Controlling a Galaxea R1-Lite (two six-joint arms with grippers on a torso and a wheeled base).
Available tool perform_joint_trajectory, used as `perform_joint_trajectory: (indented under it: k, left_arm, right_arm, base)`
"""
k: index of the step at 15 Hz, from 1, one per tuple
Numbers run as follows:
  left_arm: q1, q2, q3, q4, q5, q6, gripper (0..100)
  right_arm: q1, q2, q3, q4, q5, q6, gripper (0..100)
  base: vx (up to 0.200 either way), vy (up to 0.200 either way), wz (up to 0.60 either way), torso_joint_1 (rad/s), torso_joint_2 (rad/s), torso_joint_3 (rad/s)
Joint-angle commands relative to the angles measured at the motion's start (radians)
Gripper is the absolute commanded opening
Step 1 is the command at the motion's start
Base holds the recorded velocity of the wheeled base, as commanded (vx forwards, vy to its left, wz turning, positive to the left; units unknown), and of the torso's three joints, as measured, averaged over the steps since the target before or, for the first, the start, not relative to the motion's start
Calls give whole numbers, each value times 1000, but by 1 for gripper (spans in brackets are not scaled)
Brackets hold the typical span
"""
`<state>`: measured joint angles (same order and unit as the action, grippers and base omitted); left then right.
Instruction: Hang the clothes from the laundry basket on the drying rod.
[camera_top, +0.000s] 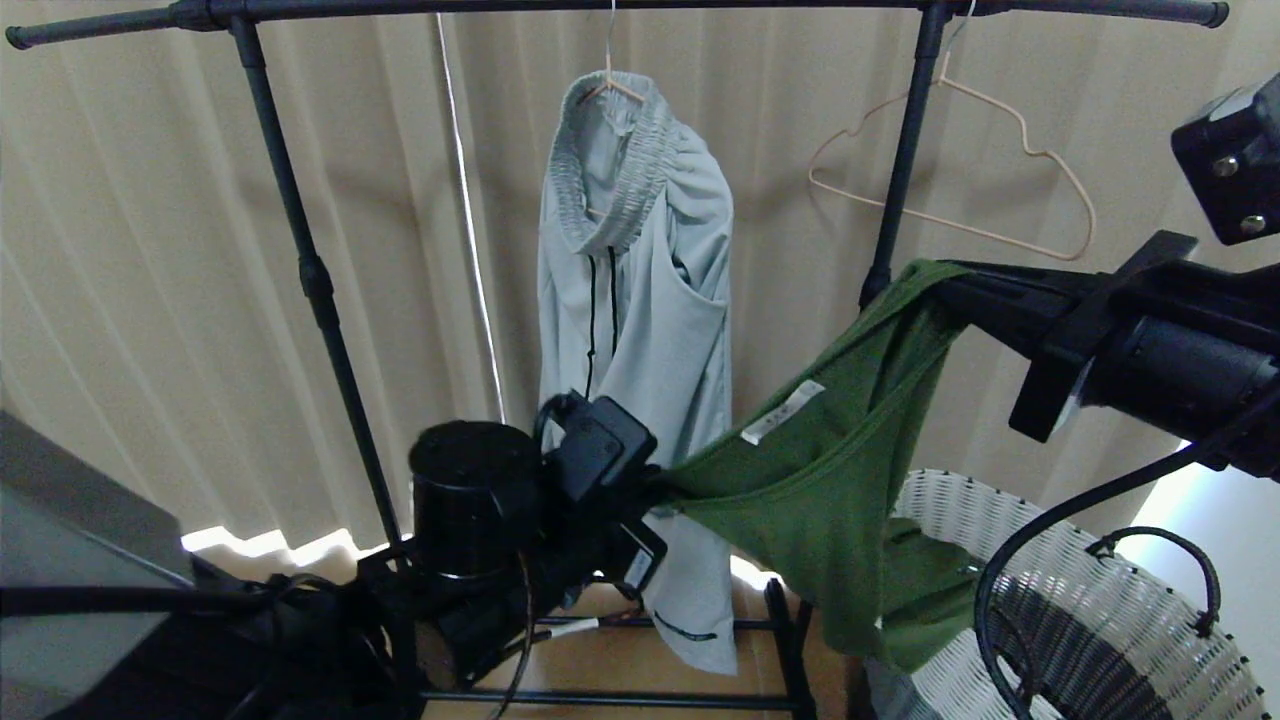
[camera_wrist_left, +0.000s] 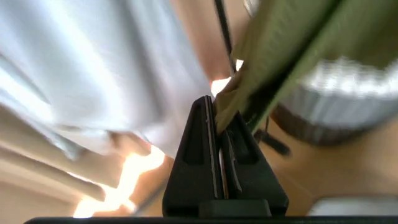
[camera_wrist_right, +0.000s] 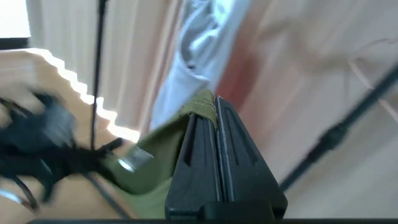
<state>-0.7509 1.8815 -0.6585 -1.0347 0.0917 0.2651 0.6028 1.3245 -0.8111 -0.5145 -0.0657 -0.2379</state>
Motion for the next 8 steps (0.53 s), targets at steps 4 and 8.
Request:
perform_joint_trajectory:
  k: [4,8]
  left_arm:
    - [102,-357,-266,433,0,26,0]
    - [94,-424,-484,676,65,39,0]
  right_arm:
    - [-86,-42,1,-1,1,2,0]
    - [-86,-31,-8,-29,4,8,0]
  base:
    - [0,0,0,0,0,0]
    - [0,0,0,0,0,0]
